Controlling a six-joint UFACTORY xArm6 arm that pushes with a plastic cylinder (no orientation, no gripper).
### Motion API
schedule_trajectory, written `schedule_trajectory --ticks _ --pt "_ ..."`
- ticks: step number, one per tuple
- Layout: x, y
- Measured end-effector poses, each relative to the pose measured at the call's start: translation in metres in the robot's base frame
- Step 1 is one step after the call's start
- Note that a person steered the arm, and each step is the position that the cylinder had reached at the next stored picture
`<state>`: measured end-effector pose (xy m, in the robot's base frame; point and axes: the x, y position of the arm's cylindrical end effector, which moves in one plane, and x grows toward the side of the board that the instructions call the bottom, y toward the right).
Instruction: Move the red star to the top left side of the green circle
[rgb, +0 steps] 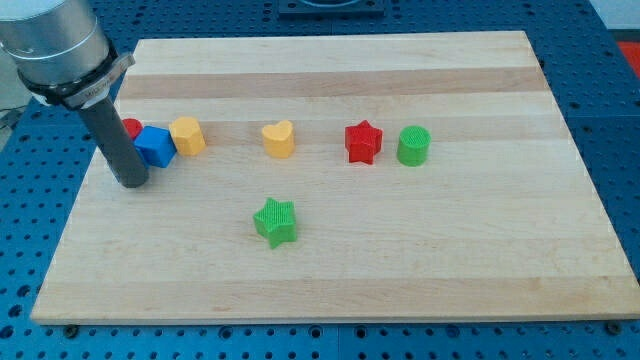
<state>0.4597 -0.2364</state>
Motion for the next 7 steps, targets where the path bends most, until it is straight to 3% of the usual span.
schedule_trajectory --ticks 1,2,5,7 --pt "0.016 0.006" --pt "0.044 0.072" --pt "0.017 0.283" --pt "-0.031 0.27"
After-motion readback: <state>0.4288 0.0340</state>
